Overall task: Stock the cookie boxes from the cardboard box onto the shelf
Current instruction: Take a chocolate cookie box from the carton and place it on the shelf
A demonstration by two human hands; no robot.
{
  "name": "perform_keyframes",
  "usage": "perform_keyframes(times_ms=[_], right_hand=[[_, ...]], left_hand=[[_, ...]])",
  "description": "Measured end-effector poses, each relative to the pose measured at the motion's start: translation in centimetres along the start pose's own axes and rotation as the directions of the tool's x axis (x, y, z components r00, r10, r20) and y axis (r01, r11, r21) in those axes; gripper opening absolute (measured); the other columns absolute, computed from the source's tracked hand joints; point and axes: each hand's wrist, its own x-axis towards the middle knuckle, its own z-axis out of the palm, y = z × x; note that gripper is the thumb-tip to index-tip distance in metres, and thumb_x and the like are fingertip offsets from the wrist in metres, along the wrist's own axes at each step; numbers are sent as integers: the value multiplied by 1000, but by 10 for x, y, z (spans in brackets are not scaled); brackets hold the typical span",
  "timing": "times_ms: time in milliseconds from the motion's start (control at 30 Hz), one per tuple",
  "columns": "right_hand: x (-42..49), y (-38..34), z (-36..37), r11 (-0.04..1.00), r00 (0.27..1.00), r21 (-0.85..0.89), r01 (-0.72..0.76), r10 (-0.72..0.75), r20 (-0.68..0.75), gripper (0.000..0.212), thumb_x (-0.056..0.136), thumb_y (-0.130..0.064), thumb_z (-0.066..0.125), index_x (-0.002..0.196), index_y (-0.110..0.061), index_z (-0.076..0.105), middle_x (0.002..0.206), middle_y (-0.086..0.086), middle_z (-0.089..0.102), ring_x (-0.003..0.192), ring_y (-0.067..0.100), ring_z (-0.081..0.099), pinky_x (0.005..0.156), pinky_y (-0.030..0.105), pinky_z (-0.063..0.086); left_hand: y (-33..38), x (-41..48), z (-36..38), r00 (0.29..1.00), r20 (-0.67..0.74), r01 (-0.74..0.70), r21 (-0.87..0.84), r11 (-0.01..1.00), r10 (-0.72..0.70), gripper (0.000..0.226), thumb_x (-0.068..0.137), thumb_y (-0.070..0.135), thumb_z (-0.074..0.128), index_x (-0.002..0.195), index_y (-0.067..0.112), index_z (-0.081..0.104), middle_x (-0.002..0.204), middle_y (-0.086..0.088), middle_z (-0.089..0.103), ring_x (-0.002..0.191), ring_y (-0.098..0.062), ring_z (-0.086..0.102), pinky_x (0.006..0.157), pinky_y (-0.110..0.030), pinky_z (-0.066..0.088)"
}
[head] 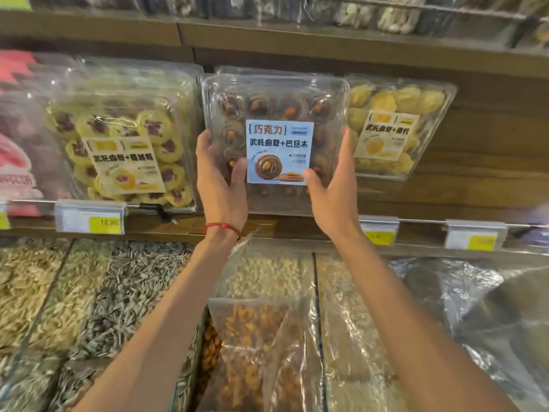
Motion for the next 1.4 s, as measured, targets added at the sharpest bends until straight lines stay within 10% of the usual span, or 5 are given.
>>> perform_keyframes(times_ms=[200,567,833,1000,1400], right_hand=[[-10,16,8,999,998,-17,51,-51,-33,84,102,-13,57,163,-17,-1,153,-34,8,143,-17,5,120,11,8],[-7,22,11,999,997,8,47,-46,-55,86,100,-14,62,163,-17,3,151,6,17,145,9,17,110,-1,12],[-1,11,8,999,1000,34,-4,4,-6,87,102,-15,58,163,-24,-4,170,2,9,157,21,-1,124,32,4],[6,14,12,999,999,17,36,-36,-20,85,102,-11,57,163,-17,-1,155,-13,14,139,-11,2,105,-6,-5],[-10,30,25,999,999,5,32,-32,28,86,104,-11,53,161,-14,-12,163,-15,0,155,4,-2,125,22,6]], left_hand=[[-15,-6,1,998,-16,-56,148,987,59,67,96,14,62,152,13,26,142,-10,41,131,-22,34,110,-27,31],[-19,-5,1,999,13,-52,58,997,51,72,95,16,55,155,11,16,158,1,28,146,-4,24,120,-50,22],[-8,7,4,996,27,-90,61,994,89,69,96,10,55,153,3,18,159,-8,28,140,4,21,116,-13,19],[-10,13,5,996,39,-84,43,996,83,68,95,8,55,152,2,18,158,-12,27,146,-9,22,121,-24,20],[-32,1,-2,997,58,-48,70,996,44,66,98,13,56,151,0,18,155,-16,29,147,-20,26,120,-40,26]])
